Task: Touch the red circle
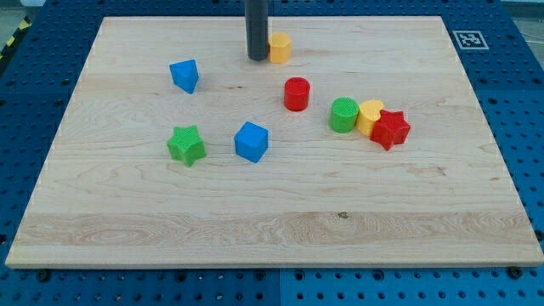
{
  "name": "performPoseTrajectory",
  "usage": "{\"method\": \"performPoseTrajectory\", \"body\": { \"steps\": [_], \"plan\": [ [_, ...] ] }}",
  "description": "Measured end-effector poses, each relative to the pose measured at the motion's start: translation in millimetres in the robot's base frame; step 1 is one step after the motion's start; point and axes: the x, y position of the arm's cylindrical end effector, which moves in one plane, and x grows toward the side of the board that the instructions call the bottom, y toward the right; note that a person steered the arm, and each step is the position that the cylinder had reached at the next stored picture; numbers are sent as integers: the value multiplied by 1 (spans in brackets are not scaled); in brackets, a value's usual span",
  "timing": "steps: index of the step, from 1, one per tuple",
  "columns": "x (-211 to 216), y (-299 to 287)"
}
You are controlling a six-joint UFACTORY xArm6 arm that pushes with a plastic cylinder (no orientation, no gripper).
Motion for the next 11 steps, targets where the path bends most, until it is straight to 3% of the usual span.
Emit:
{"method": "performPoseTrajectory", "body": {
  "steps": [4, 6, 11],
  "plan": [
    [18, -37],
    [56, -19],
    [74, 24]
  ]
}}
